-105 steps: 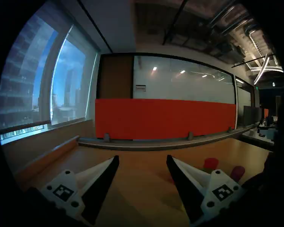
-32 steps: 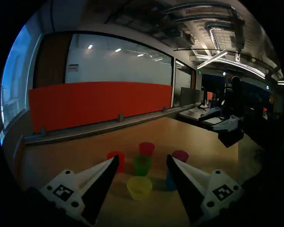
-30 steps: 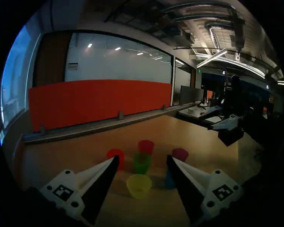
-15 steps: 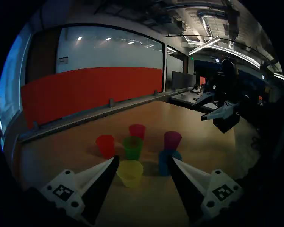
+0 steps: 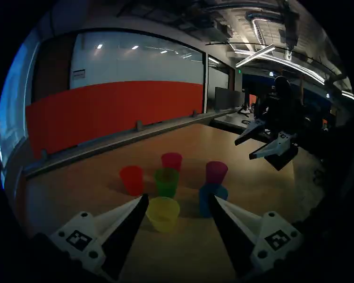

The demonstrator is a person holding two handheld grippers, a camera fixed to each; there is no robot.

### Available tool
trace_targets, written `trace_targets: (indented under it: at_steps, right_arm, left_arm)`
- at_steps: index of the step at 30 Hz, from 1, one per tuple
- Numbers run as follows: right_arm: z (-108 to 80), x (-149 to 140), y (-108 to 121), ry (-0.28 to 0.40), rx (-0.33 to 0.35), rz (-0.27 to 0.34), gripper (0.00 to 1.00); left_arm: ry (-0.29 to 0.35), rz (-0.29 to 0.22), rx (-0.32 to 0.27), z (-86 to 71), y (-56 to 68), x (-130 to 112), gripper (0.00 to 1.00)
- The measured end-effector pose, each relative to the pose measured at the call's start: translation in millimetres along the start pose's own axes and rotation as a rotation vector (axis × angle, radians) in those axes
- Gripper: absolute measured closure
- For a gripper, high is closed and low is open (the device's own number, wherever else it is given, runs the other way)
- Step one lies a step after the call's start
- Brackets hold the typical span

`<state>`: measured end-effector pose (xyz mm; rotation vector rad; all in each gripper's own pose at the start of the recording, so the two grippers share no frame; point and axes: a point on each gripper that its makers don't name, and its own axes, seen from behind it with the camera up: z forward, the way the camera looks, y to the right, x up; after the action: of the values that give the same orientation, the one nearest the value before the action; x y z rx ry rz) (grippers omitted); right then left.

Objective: Pour water

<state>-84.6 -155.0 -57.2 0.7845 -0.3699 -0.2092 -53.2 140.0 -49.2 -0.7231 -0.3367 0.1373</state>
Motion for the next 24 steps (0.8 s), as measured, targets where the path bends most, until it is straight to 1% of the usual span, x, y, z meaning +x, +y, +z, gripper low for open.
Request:
trace_targets:
  at_steps: [6,20,24]
  right_arm:
    - [17.5,-10,-10,-0.018,0.029,0.002,0.0]
    - [59.4,-33,-38,-0.061,0.098,-0.023,0.01]
    - [69.4,-38,-45,-0.073,0.113,-0.04,0.0]
  left_arm:
    - [0.002,-0.002,0.001,2.6,-4.4,0,0.07]
    - [0.007,-0.009,-0.003,9.7,-11.9,1,0.07]
    - [0.007,-0.012,-0.006,11.1,-13.1,0,0.07]
